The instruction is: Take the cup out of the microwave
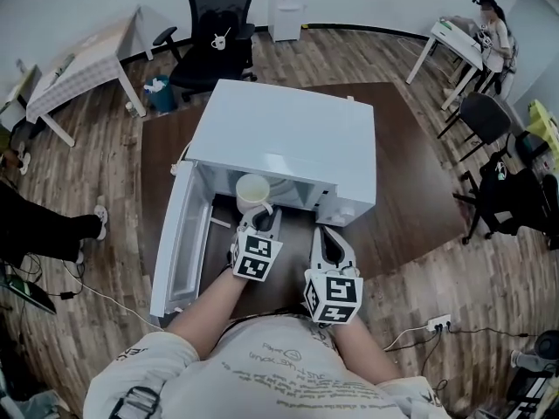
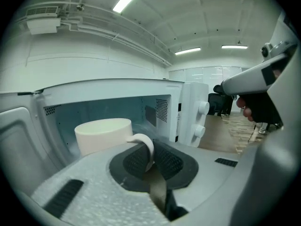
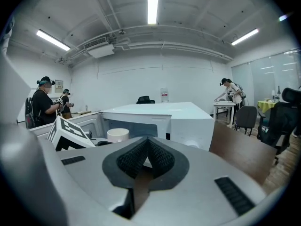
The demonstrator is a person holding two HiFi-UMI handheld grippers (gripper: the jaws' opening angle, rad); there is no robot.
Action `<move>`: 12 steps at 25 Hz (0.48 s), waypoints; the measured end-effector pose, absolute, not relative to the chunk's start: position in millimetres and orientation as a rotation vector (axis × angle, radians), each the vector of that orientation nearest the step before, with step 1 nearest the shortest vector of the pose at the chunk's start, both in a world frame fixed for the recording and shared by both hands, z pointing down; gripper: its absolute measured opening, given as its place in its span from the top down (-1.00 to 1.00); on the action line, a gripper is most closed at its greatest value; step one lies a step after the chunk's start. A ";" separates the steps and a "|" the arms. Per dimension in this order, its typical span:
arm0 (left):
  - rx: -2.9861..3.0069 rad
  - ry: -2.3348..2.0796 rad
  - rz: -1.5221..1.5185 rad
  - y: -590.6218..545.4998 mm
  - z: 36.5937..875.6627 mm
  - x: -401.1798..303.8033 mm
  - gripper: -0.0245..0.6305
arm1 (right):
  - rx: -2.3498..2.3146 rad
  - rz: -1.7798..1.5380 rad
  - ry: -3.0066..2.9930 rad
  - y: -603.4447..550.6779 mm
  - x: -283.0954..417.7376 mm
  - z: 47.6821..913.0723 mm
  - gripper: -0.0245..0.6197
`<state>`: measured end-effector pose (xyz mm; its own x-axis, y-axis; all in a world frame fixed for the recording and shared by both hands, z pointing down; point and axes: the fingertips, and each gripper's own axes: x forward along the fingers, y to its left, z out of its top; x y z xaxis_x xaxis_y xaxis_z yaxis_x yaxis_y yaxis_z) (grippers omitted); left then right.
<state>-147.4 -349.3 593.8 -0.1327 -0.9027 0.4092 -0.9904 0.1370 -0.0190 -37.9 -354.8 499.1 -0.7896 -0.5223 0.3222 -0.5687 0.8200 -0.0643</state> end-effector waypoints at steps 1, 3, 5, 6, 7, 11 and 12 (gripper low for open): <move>1.837 -2.116 0.415 -342.0 590.6 -145.8 0.83 | 0.827 0.228 -2.721 -351.5 -39.8 497.4 0.88; 1.831 -2.115 0.418 -326.9 584.3 -142.9 0.83 | 0.811 0.226 -2.735 -344.4 -43.1 494.4 0.88; 1.829 -2.114 0.412 -313.3 576.4 -139.5 0.83 | 0.791 0.225 -2.747 -337.6 -46.8 492.4 0.88; 1.832 -2.109 0.403 -307.4 571.6 -137.5 0.83 | 0.781 0.224 -2.752 -334.2 -49.0 491.6 0.88; 1.837 -2.103 0.388 -302.2 565.8 -135.3 0.83 | 0.771 0.223 -2.757 -330.8 -51.3 490.8 0.88; 1.876 -2.093 0.332 -286.4 540.1 -127.0 0.83 | 0.742 0.217 -2.783 -318.4 -60.1 486.7 0.88; 1.888 -2.094 0.332 -282.5 534.9 -124.8 0.83 | 0.732 0.218 -2.798 -314.9 -62.1 484.7 0.88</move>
